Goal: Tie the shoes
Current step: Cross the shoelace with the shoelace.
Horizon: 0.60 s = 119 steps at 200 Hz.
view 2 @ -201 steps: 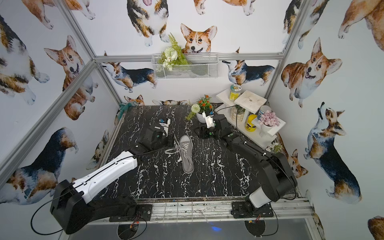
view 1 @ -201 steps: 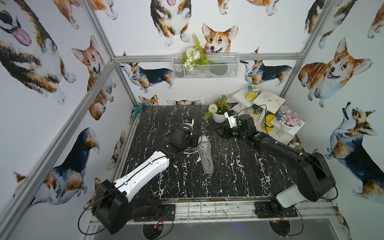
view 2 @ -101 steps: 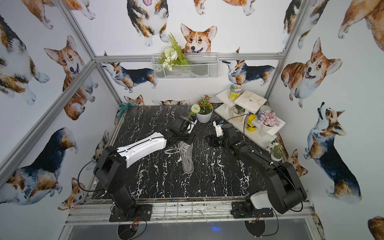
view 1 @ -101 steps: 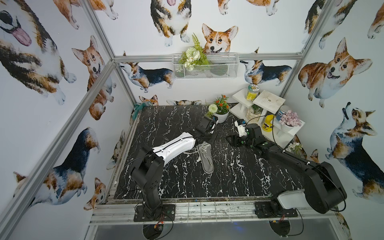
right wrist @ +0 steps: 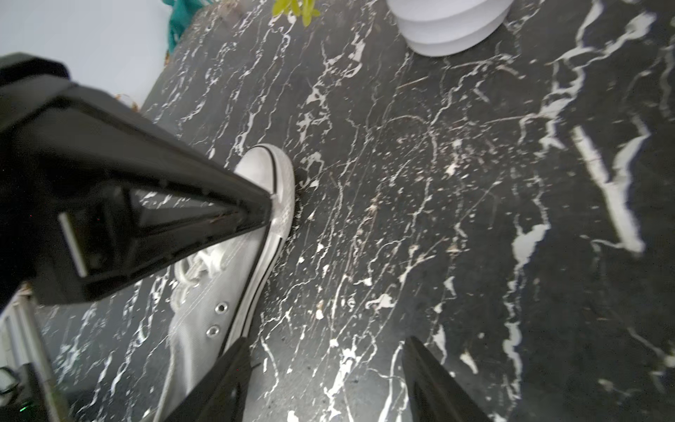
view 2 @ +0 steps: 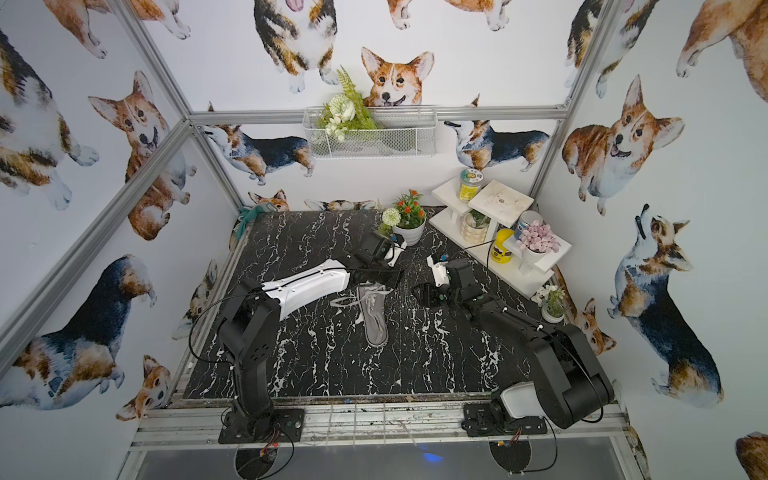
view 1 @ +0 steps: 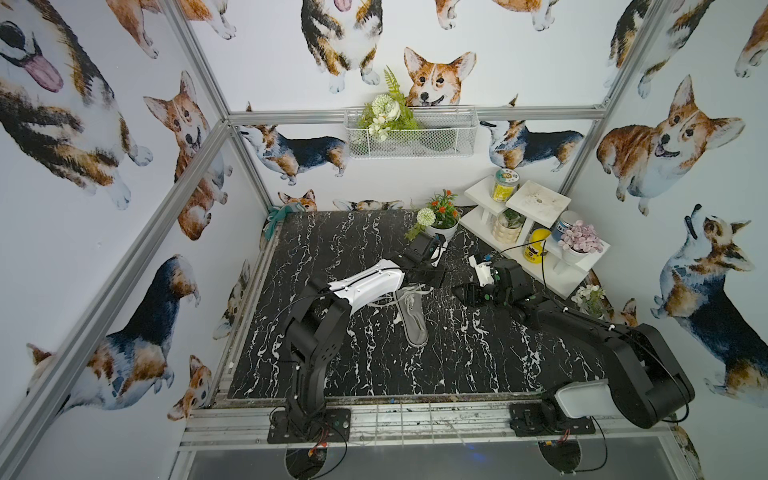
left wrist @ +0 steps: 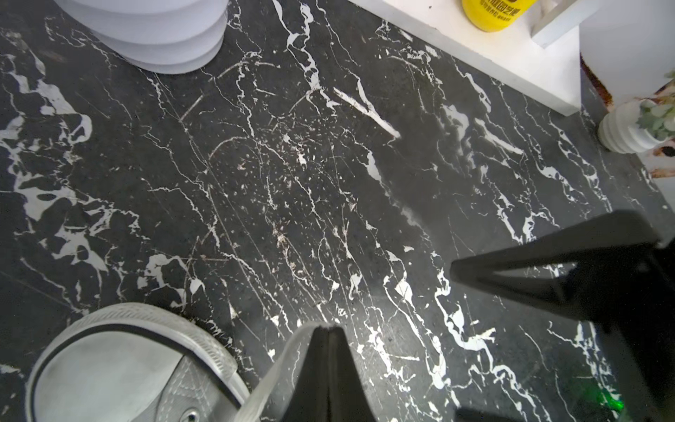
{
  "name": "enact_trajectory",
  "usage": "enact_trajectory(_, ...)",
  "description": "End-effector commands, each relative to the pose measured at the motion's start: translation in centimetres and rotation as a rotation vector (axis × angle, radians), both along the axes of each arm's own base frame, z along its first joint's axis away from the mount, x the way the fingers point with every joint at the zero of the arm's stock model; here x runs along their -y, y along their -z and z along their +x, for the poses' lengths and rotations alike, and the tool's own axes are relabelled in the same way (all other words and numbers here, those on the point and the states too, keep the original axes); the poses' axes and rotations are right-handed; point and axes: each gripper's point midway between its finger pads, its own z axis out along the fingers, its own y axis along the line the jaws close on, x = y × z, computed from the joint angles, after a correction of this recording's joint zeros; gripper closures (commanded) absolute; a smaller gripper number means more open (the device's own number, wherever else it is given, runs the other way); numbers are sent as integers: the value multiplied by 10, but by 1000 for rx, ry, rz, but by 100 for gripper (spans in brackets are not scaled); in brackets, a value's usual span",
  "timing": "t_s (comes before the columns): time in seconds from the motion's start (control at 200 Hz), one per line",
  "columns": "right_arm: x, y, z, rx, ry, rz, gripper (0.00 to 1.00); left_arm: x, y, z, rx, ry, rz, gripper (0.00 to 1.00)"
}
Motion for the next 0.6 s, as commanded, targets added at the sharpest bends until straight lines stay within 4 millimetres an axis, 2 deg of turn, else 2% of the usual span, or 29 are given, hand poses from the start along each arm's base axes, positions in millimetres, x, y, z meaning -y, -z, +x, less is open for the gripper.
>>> enact_trajectory(0.0, -24, -32, -4, 84, -84, 197, 31, 3, -4, 1, -11, -10, -47, 97)
enact_trajectory(0.205, -34, -44, -11, 152, -87, 341, 36, -2, -7, 0, -19, -35, -58, 98)
enact_trajectory(0.23, -36, -46, -12, 164, -90, 351, 41, -3, -7, 0, -21, -38, -59, 98)
enact_trajectory(0.35, -50, -48, -14, 200, -99, 355, 46, -5, -7, 0, -27, -45, -63, 98)
enact_trajectory(0.591, -60, -35, -1, 206, -25, 354, 51, -7, -10, 1, -32, -56, -72, 98)
